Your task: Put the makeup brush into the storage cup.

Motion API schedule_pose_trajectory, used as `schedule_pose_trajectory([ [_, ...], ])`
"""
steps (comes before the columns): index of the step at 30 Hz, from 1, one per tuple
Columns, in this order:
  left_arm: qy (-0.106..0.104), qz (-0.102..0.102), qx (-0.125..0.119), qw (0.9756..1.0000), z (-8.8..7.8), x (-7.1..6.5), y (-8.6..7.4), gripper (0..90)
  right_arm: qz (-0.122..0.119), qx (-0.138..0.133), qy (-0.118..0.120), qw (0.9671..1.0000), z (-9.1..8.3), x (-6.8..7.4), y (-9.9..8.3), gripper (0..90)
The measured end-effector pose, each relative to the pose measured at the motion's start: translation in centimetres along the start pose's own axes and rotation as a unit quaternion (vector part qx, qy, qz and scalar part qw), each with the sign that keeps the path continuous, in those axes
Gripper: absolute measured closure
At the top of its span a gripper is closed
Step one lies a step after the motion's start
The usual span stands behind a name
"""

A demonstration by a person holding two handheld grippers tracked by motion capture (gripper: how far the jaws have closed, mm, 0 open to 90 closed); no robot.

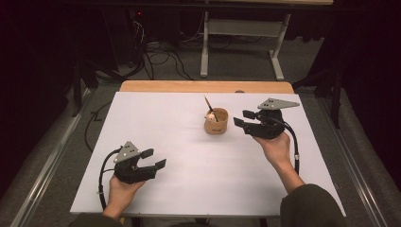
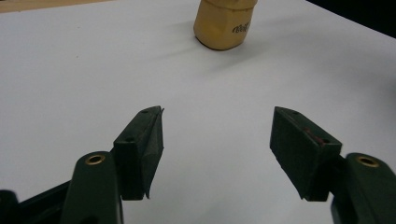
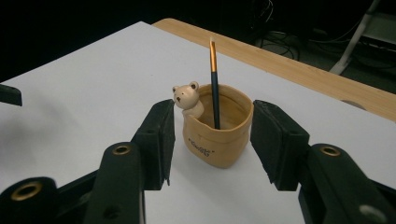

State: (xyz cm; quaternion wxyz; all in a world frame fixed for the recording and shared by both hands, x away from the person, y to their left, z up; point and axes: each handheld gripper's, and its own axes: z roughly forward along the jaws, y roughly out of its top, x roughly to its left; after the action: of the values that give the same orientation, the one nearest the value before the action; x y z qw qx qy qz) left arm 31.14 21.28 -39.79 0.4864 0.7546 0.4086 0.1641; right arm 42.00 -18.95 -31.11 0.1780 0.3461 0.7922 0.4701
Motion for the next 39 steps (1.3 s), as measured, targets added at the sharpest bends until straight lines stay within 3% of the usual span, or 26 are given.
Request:
schedule_pose_trajectory([
  [20, 0.000, 0.001, 0.000, 1.0000, 0.0, 0.0, 0.0, 35.4, -0.010, -0.004, -0.005, 0.9999, -1.5, 0.3, -0.9, 51.8],
  [39, 0.000, 0.000, 0.001, 1.0000, 0.0, 0.0, 0.0, 35.4, -0.004, -0.014, -0.003, 0.9999, -2.6, 0.4, -1.7, 51.8],
])
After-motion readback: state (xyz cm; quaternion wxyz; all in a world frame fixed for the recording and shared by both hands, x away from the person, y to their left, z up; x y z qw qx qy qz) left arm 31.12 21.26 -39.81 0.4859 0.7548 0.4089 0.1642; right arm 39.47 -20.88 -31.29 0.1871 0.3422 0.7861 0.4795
